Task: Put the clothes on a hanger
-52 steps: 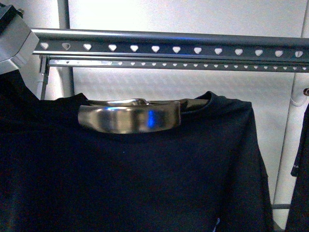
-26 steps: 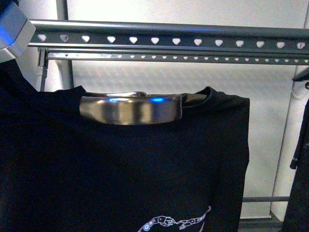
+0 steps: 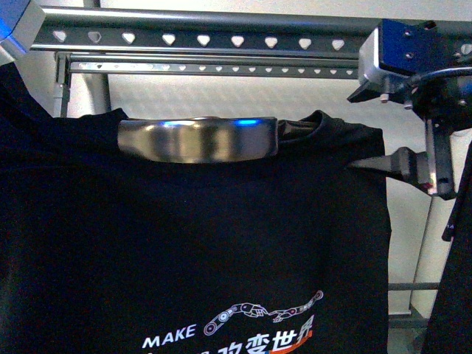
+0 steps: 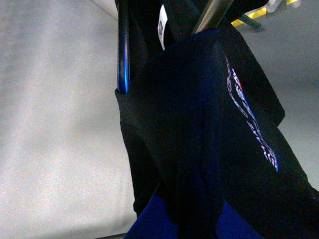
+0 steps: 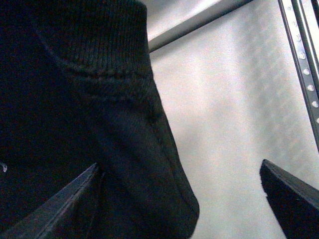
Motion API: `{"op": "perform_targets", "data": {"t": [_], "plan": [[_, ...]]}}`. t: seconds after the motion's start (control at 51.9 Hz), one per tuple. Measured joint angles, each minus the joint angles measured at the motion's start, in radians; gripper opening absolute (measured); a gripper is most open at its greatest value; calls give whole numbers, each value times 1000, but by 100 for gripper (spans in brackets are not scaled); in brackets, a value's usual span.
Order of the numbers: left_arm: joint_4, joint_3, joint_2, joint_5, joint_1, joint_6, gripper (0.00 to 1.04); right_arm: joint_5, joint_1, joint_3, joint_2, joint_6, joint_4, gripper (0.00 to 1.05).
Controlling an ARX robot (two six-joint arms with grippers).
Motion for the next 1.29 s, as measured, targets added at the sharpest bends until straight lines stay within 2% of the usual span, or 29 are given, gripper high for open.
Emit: {"op": "perform_targets", "data": {"t": [0.058, 0.116, 0.231, 0.308, 0.463, 0.54, 0.829, 0.964, 1.099, 1.195, 1.234, 1.253, 1.272, 1.292], "plan": [[0, 0, 0, 0, 0, 0, 4, 6, 24, 2, 18, 31, 35, 81], [0, 0, 0, 0, 0, 0, 4, 5, 38, 2, 25, 51, 53, 74], [0, 0, 0, 0, 0, 0, 4, -4, 67, -29, 19, 97, 78, 48], [0, 0, 0, 0, 0, 0, 4, -16, 63, -81, 3, 103, 86, 30], [0, 0, 0, 4, -2, 4, 4, -50, 29, -185, -31, 98, 108, 5], [0, 0, 0, 7, -3, 15, 5, -66, 19, -214, -40, 105, 121, 3], [3, 0, -2, 16, 0, 15, 45, -67, -59, -312, -59, 163, 142, 3], [3, 0, -2, 16, 0, 14, 60, -55, -101, -328, -59, 198, 100, 3], [3, 0, -3, 17, 0, 14, 85, -29, -150, -331, -56, 261, 60, 3], [3, 0, -4, 18, 0, 14, 98, -45, -172, -331, -56, 343, 72, 3], [116, -39, -10, 10, 0, -64, 99, -52, -180, -326, -59, 412, 75, 3], [287, -98, -18, -21, 0, -208, 98, -51, -182, -321, -64, 457, 74, 3], [342, -117, -20, -31, 0, -232, 98, -51, -183, -319, -66, 472, 74, 3], [451, -153, -21, -53, 1, -332, 98, -50, -184, -314, -69, 504, 74, 3]]}}
